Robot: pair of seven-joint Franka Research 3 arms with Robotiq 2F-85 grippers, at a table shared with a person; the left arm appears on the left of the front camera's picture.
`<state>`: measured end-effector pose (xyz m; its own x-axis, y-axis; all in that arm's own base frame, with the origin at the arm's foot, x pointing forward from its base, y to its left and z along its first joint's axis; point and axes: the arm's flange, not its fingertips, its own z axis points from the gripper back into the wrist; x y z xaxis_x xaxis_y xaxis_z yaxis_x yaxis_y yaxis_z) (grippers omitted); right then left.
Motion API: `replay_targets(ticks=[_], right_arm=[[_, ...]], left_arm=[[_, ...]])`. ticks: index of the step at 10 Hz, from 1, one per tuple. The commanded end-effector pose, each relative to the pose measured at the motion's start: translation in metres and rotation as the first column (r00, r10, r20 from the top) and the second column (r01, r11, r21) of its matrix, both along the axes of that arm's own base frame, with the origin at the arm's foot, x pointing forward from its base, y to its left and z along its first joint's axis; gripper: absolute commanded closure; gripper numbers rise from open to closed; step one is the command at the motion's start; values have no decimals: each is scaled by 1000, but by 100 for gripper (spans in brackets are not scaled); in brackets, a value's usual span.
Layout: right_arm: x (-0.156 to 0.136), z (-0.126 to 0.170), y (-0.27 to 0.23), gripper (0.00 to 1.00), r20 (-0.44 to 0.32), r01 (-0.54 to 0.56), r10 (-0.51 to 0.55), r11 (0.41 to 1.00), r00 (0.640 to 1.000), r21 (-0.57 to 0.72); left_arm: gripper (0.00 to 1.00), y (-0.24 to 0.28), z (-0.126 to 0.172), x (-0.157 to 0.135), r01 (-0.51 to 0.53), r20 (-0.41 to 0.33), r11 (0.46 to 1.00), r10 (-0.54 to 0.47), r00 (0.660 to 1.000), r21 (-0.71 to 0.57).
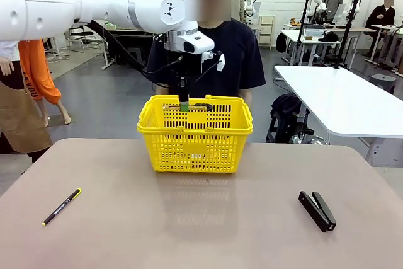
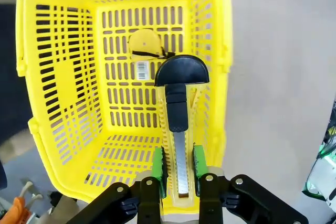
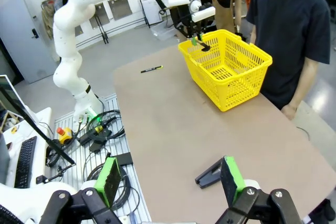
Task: Place the items the person wants into the basket.
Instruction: Pick up the item the person points to and place it in the Market Basket.
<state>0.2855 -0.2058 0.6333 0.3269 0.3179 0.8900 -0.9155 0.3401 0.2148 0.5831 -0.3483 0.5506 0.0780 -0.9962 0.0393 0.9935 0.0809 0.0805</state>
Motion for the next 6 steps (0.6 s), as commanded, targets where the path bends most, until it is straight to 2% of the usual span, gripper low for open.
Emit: replay_targets(ticks=[1, 3, 6], right_arm=[[2, 1, 0, 0, 25, -16, 15, 1000, 1000, 22], [2, 1, 0, 0, 25, -16, 15, 1000, 1000, 22], [2, 1, 0, 0, 25, -16, 15, 1000, 1000, 22]], left_arm=[[74, -9, 3, 30, 6, -62, 1000, -6, 998, -4], [74, -11, -38, 52, 4, -115, 999, 0, 993, 41], [74, -8, -89, 70, 10, -79, 999, -6, 997, 48]])
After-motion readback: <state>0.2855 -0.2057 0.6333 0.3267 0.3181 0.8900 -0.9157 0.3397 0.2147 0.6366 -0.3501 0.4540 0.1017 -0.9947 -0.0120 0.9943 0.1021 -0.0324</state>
